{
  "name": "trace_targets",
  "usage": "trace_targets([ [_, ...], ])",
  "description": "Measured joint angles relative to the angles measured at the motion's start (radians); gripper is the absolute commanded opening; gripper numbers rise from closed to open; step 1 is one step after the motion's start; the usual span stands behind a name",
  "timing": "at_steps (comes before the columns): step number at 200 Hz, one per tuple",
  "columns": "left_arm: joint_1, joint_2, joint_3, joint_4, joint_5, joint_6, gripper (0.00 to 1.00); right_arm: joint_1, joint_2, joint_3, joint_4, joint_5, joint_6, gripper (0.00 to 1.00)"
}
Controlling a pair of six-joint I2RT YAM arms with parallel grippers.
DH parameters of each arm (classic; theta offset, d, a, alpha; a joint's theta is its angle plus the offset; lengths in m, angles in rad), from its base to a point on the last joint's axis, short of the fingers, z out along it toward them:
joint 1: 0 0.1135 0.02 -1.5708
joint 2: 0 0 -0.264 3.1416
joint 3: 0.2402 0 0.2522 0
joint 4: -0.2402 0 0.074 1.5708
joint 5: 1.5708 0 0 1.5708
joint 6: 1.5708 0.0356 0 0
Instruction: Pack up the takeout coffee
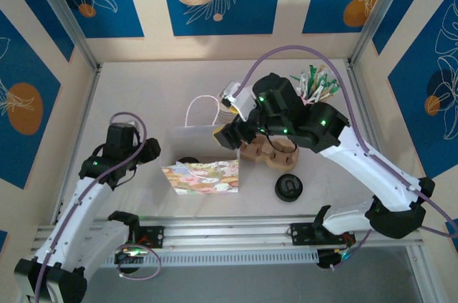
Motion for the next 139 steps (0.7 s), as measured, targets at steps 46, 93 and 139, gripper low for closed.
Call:
trace_targets([
  [46,0.000,-0.023,0.063,-0.047,-0.002,0.018,0.57,-0.161,-0.062,-0.060,0.033,0.098,0.092,0.70],
  [93,0.000,-0.047,0.099,-0.080,0.007,0.017,0.53,-0.509,-0.100,-0.122,0.045,0.100,0.203,0.52],
  [139,0.000,-0.069,0.112,-0.100,0.024,0.018,0.47,-0.914,-0.095,-0.239,0.073,-0.020,0.325,0.34],
])
